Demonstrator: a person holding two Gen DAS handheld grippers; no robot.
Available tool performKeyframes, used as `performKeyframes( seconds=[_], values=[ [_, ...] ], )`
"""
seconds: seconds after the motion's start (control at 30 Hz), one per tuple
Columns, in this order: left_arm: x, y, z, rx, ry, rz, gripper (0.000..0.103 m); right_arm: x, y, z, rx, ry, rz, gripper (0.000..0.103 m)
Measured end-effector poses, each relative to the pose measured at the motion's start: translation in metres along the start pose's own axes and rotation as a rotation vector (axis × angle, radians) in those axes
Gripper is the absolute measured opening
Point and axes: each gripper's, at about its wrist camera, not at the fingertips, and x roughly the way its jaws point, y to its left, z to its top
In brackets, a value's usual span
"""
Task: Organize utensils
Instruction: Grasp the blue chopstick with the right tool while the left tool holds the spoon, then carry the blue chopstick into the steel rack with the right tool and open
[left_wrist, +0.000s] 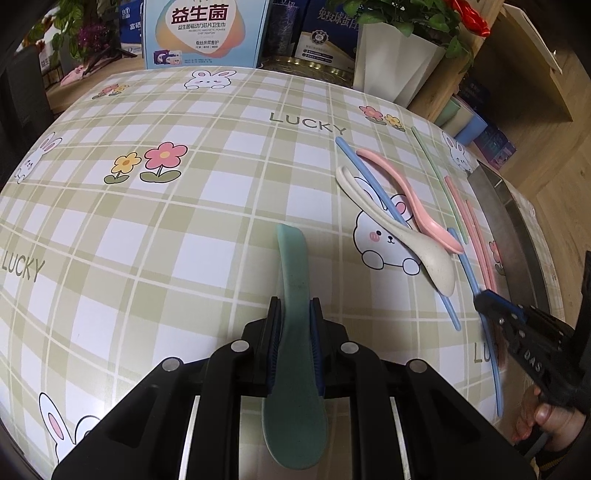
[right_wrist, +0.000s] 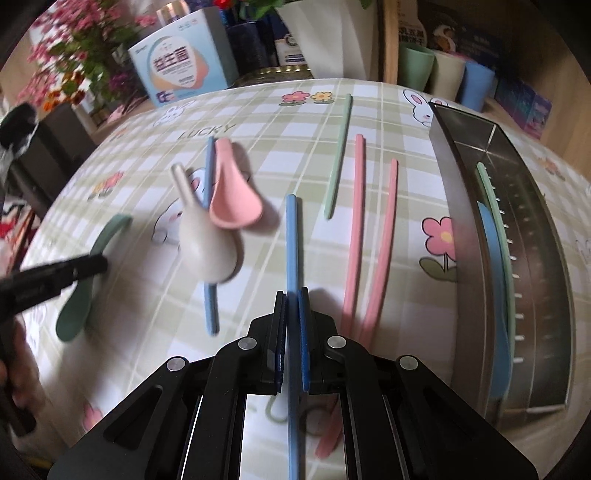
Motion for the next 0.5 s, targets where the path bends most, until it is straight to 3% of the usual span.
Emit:
performKeyframes(
  seconds=[0.5],
  values=[
    [-0.0092, 0.0039, -0.0041, -0.037, 0.007, -0.020, 0.014, -0.0034, 0.0013, -0.0056, -0.069, -0.013, 0.014, 0.006]
  ],
)
